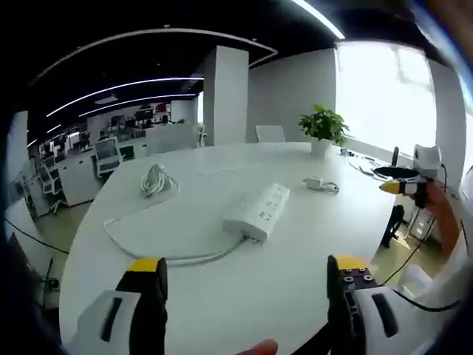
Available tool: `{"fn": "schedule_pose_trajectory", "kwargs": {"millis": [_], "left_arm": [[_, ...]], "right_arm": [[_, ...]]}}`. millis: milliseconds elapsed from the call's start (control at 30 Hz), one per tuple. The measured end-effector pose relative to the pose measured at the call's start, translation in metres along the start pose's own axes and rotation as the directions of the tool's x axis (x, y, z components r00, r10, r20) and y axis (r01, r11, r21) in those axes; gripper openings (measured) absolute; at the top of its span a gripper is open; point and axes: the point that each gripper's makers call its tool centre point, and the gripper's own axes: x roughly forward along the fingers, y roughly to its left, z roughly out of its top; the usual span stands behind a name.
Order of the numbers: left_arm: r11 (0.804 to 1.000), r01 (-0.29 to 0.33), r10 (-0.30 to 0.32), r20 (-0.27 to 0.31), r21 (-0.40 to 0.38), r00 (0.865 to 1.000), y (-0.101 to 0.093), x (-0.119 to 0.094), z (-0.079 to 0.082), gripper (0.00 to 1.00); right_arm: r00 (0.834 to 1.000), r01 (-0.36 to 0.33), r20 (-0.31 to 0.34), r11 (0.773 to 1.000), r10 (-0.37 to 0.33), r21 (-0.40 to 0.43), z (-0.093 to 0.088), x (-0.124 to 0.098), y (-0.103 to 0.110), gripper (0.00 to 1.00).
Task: Straighten the power strip on the desk, plug the charger into it
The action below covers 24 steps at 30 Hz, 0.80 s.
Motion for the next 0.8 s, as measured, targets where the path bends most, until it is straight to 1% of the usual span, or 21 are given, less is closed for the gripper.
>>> {"fn": "schedule_pose_trajectory", "kwargs": {"millis": [67,133,367,467,600,700,800], "left_arm": [[1.000,0.005,-0.005,-0.001,-0.001,1.000,-0.001,0.001,0.000,0.90],[1.000,0.008,-0.008,-0.002,0.004,1.000,-0.002,0.002,0.000,0.90],[1.000,0.013,-0.013,0.005,0.019,1.000,-0.005,0.003,0.004,0.90],[1.000,0.006,-0.006,0.005,0.024,1.000,-0.005,0.004,0.005,0.90],[0.999,0.015,-0.015,-0.001,0.033,1.000,-0.010,0.008,0.007,0.91],[0.999,0.015,-0.015,-0.005,0.042,1.000,-0.012,0.009,0.009,0.90],[0.998,0.013,-0.013,-0.006,0.056,1.000,-0.013,0.008,0.010,0.88]], "right_arm": [[1.000,0.006,-0.004,1.000,-0.006,-0.007,0.000,-0.001,-0.001,0.66],[1.000,0.002,-0.002,1.000,-0.002,0.005,0.000,-0.001,-0.001,0.66],[1.000,-0.004,-0.024,1.000,0.004,0.020,-0.008,0.000,-0.001,0.65],[1.000,-0.012,-0.024,1.000,0.013,0.018,-0.008,0.000,0.000,0.65],[1.000,-0.024,-0.010,1.000,0.024,0.013,-0.005,0.000,0.000,0.65],[1.000,-0.029,-0.011,0.999,0.029,0.017,-0.005,0.002,-0.001,0.65],[0.999,-0.036,-0.006,0.999,0.036,0.018,-0.004,0.004,-0.001,0.65]]}}
